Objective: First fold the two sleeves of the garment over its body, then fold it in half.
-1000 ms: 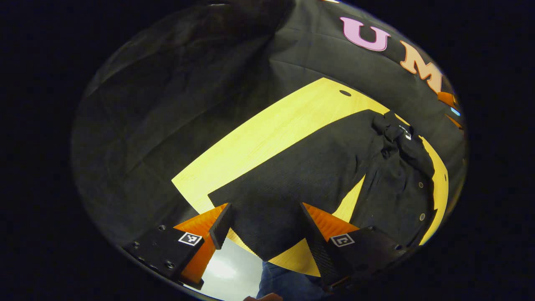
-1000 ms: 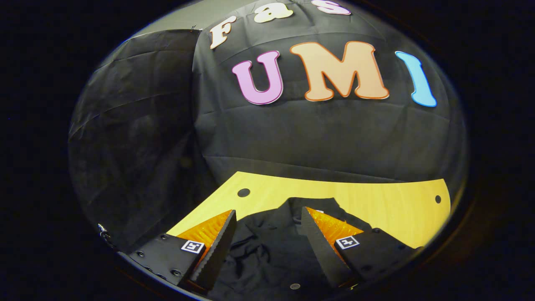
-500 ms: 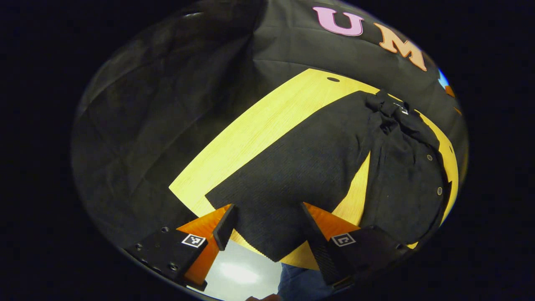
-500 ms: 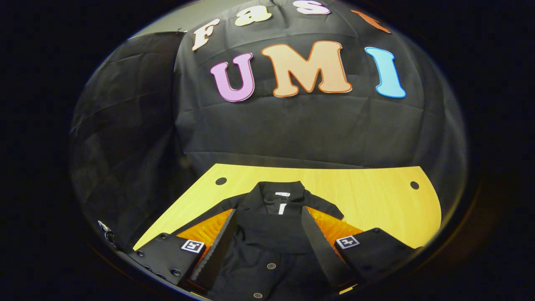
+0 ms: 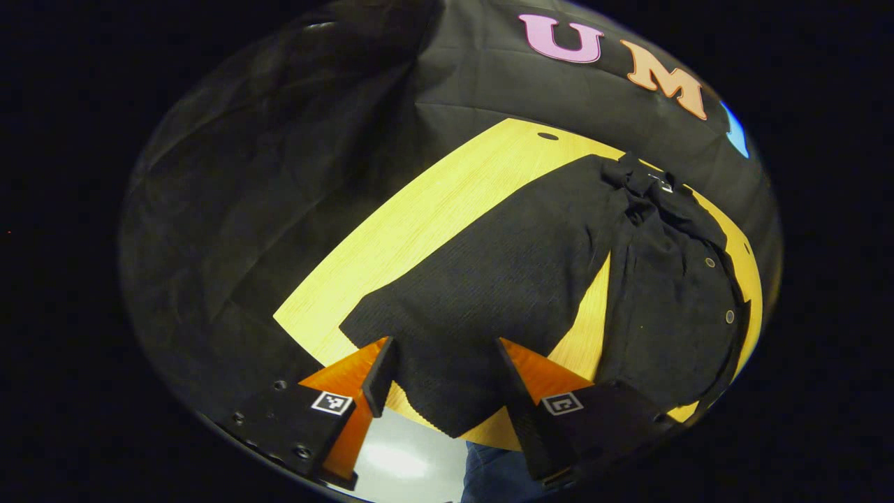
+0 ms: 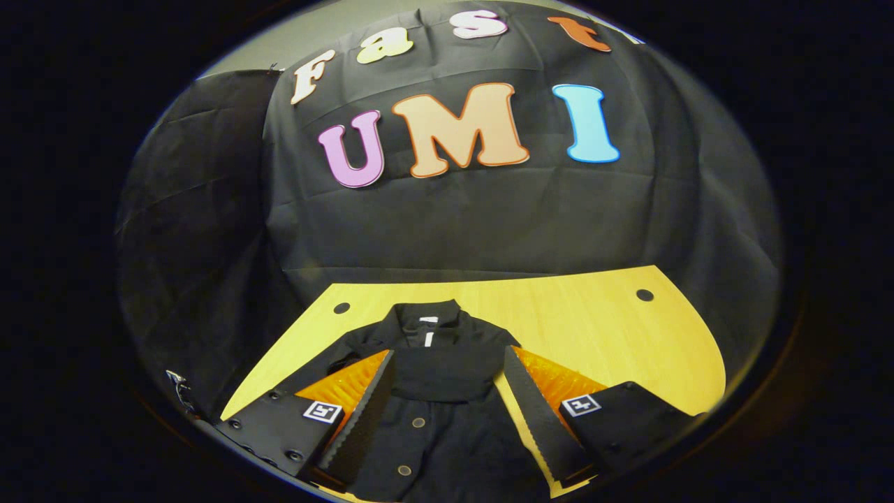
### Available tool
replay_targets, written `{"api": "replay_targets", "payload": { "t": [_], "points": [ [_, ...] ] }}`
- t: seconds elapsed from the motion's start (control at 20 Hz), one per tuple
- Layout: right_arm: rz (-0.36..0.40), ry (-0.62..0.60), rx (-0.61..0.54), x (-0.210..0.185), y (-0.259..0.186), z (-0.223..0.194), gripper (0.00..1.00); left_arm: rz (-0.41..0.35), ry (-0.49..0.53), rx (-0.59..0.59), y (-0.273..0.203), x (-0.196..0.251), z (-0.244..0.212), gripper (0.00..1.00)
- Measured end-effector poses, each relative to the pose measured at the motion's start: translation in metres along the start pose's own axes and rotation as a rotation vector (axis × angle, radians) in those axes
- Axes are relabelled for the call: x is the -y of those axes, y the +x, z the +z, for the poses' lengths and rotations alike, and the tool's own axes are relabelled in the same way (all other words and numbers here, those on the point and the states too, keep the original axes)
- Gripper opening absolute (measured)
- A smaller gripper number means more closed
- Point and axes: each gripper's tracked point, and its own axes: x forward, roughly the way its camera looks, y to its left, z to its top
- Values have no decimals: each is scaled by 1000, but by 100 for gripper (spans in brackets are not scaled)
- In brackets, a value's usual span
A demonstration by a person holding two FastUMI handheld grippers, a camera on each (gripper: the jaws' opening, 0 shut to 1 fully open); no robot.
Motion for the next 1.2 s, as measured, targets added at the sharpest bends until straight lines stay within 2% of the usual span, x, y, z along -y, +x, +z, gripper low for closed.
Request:
{"api": "replay_targets", "payload": {
  "t": [0.05,0.2,0.35,0.45,0.5,0.8,1.2],
  "points": [
    [-11,12,-2,7,-5,-4,98,5,-3,6,2,-1,3,79],
    [-44,36,-6,27,-16,-13,98,16,-9,10,7,1,4,58],
    [-71,52,-2,43,-22,-16,97,-6,19,7,8,12,6,36],
    [-77,67,5,49,-25,-16,97,-11,39,-2,8,14,5,12],
    [-81,71,7,52,-27,-16,97,-14,47,-4,9,14,6,5],
    [-81,64,1,61,-28,-21,97,-55,-23,-16,6,13,7,0],
    [-47,45,-37,50,-29,-40,97,-58,45,-49,7,14,6,0]
  ]
}}
